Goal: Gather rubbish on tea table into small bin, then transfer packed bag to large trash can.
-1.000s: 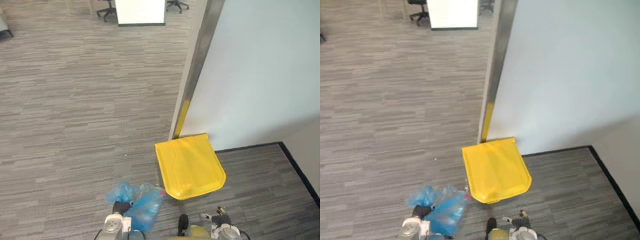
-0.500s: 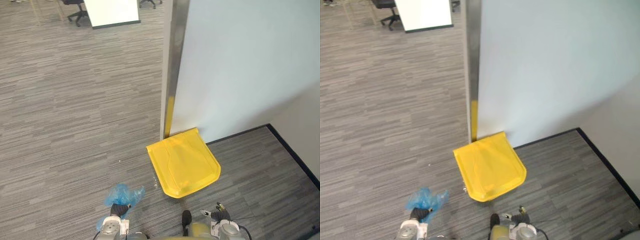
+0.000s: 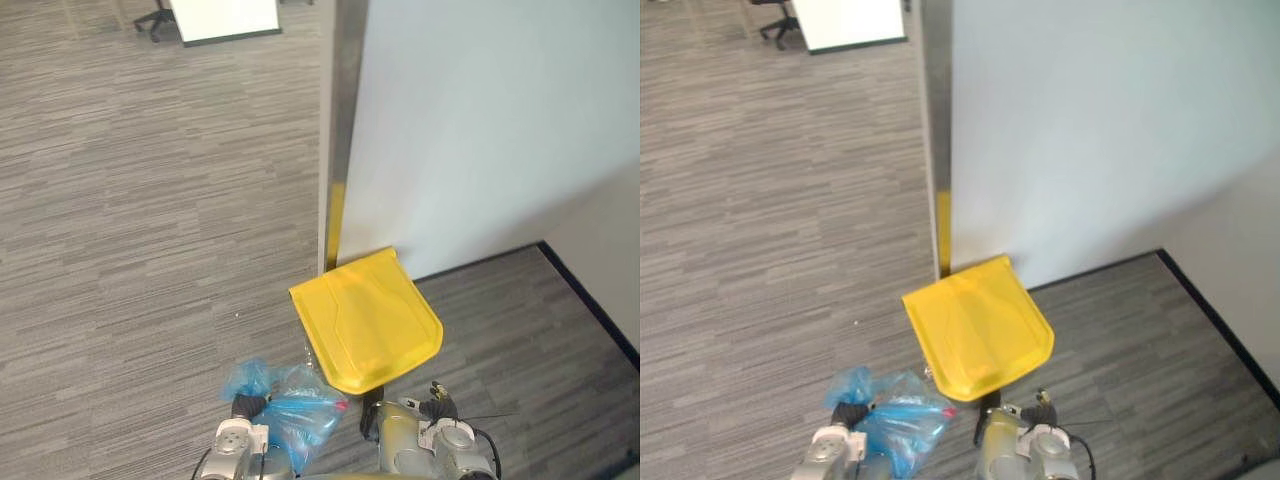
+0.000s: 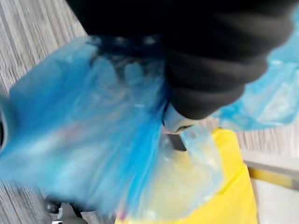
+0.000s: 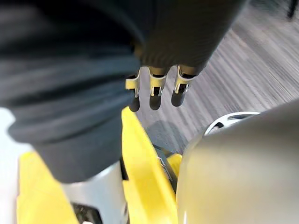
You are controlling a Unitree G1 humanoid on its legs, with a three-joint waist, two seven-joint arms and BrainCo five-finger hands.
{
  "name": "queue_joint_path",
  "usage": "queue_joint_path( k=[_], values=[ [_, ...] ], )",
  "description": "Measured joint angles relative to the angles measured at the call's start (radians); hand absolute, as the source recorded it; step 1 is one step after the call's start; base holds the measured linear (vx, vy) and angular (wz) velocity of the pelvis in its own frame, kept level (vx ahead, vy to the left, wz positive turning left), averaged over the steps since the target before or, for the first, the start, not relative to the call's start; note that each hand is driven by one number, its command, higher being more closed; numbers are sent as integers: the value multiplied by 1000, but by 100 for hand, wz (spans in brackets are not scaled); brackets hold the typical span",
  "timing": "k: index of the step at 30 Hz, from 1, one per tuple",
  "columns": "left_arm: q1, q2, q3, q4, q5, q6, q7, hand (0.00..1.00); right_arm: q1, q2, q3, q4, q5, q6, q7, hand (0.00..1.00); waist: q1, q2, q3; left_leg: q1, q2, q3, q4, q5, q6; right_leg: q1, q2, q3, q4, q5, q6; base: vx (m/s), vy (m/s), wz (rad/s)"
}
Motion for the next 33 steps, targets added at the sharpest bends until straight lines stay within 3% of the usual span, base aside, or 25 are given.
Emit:
queue_joint_path(
  k=[7,16,19,20,21,22,23,24,25,26,27,29,30,31,33],
  values=[
    [-4,-2,0,-42,20,0,-5,100,17,0,-2,-32,-6,1,1,0,-3,7,-4,-4,18,-22,15,7,-11,15,-14,-55,24,-21,-7,136,-8,11],
    [7,-4,-3,-58,19,-1,-6,100,42,9,-17,-39,-4,-3,1,0,-6,12,-47,4,-6,-16,40,7,-10,47,-51,-75,27,-16,2,25,62,5],
    [11,-2,-3,-56,18,2,-6,100,61,14,-24,-39,-4,-2,2,0,-3,6,-75,11,-21,6,5,47,13,51,-50,-62,-6,32,14,-76,48,5],
    [16,-3,-14,-56,18,2,-6,100,67,16,-27,-50,2,-4,1,0,-19,5,-77,34,-25,21,-39,55,25,44,-73,-56,183,-70,23,-26,-49,37],
    [16,5,-14,-56,18,4,-6,100,76,16,-25,-40,1,-4,2,0,-24,-10,-88,47,-37,21,-58,55,25,51,-76,-56,273,-119,28,-13,-68,29],
    [17,16,-2,-56,17,11,-6,100,79,14,-22,-14,1,-5,3,0,-14,-41,-109,46,-52,21,-54,56,25,66,-75,-68,249,-142,4,-2,-54,-13],
    [21,15,13,-52,14,16,-5,100,79,9,-22,-1,0,-11,3,0,-9,-29,-118,35,-47,28,-59,72,27,82,-52,-78,186,-131,3,-63,-24,-43],
    [28,10,23,-42,8,17,-6,100,66,2,-21,21,1,-12,3,0,-3,-14,-145,12,-41,53,-95,122,54,121,1,-63,23,-99,23,-104,-21,-47],
    [34,4,29,-45,3,16,-6,100,56,-3,-21,34,1,-10,3,0,3,-5,-160,-9,-29,78,-111,153,55,126,15,-56,-11,-115,21,-66,-73,-41],
    [29,6,26,-54,-3,15,-5,100,47,-11,-20,48,1,-9,2,0,-1,-12,-161,-8,-40,91,-110,162,52,119,12,-50,88,-153,14,18,-130,-41],
    [28,17,23,-61,-9,16,-3,100,46,-25,-4,62,1,-8,2,0,-1,-26,-165,-24,-53,98,-94,162,52,146,30,-7,22,-186,16,27,-127,-71],
    [27,20,32,-61,-22,17,4,100,4,-45,32,65,1,-6,2,0,25,-13,-164,-145,-33,130,54,159,70,157,44,45,-113,-153,-3,-48,-36,-85],
    [24,18,28,-60,-24,16,10,100,-23,-47,41,67,1,-4,-1,0,25,-6,-147,-161,-50,114,-18,139,83,158,44,69,-149,-111,-3,-123,1,-52],
    [21,15,17,-61,-24,15,16,100,-29,-65,41,66,0,-4,-1,0,20,12,-143,-161,-52,111,-148,246,97,161,54,69,-161,-100,1,-112,-9,-36],
    [26,18,4,-60,-28,13,20,100,-30,-64,45,66,0,-2,-4,0,20,20,-139,-155,-51,98,-174,275,69,172,61,69,-179,-92,14,-72,-17,8]
  ],
)
